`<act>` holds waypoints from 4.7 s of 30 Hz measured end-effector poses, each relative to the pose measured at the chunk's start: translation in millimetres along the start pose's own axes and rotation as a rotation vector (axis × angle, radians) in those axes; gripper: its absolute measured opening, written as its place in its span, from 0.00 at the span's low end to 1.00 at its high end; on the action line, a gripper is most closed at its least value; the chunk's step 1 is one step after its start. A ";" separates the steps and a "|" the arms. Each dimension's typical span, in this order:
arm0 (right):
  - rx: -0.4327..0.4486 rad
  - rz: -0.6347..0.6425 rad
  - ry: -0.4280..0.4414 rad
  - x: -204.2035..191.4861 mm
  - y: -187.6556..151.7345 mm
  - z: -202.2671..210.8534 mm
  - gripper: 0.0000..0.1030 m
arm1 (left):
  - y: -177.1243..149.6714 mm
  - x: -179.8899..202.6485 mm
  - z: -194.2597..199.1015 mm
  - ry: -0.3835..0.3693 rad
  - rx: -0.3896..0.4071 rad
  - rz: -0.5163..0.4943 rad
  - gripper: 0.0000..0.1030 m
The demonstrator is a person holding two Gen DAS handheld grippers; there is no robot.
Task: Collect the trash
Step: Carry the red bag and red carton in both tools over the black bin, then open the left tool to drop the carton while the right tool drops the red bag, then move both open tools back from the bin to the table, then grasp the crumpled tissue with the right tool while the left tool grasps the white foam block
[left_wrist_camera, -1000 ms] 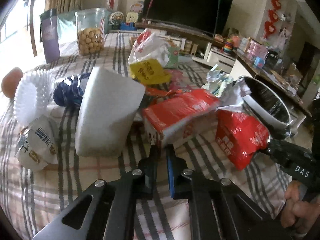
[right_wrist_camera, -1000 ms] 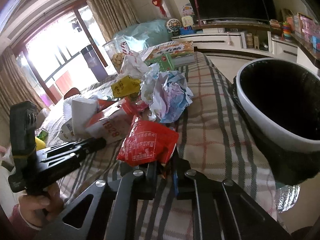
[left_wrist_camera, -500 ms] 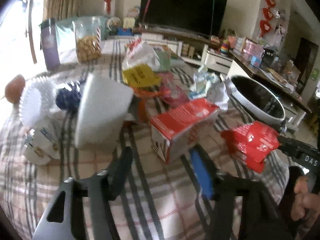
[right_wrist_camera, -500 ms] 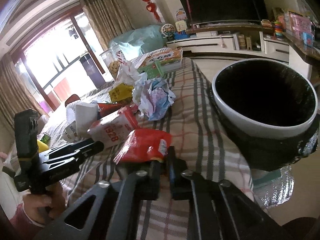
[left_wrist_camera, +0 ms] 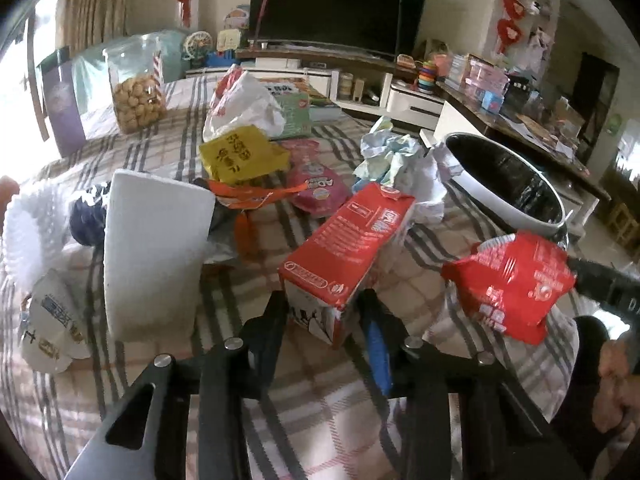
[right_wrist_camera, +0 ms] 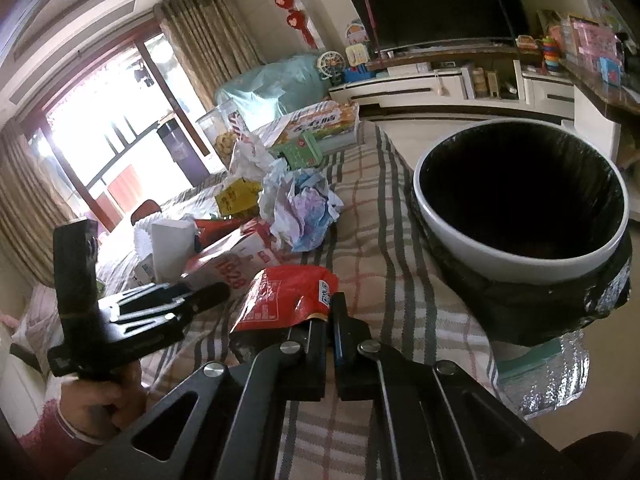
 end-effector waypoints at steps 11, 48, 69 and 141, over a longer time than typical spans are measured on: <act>0.045 -0.007 0.001 7.0 1.5 25.0 0.02 | -14.6 23.5 27.1 -0.029 0.065 0.001 0.32; 0.110 -0.110 -0.230 149.9 50.5 60.7 0.02 | 64.0 154.0 -48.7 -0.111 0.024 -0.156 0.32; 0.021 -0.094 -0.296 174.6 64.4 40.2 0.11 | 84.1 174.1 -88.2 -0.103 -0.014 -0.159 0.43; -0.035 0.012 -0.030 -20.1 43.8 -69.7 0.86 | -17.4 -53.3 50.6 0.138 0.090 0.311 0.77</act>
Point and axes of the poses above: each gripper's, at about its wrist camera, not at the fingertips, and z roughly against the way its jaws point, x to its right, y to its top, the point moved 4 cm from there along -z, roughly the way its jaws point, and after that the axes turned 7 degrees about z, right-handed, at the moved point
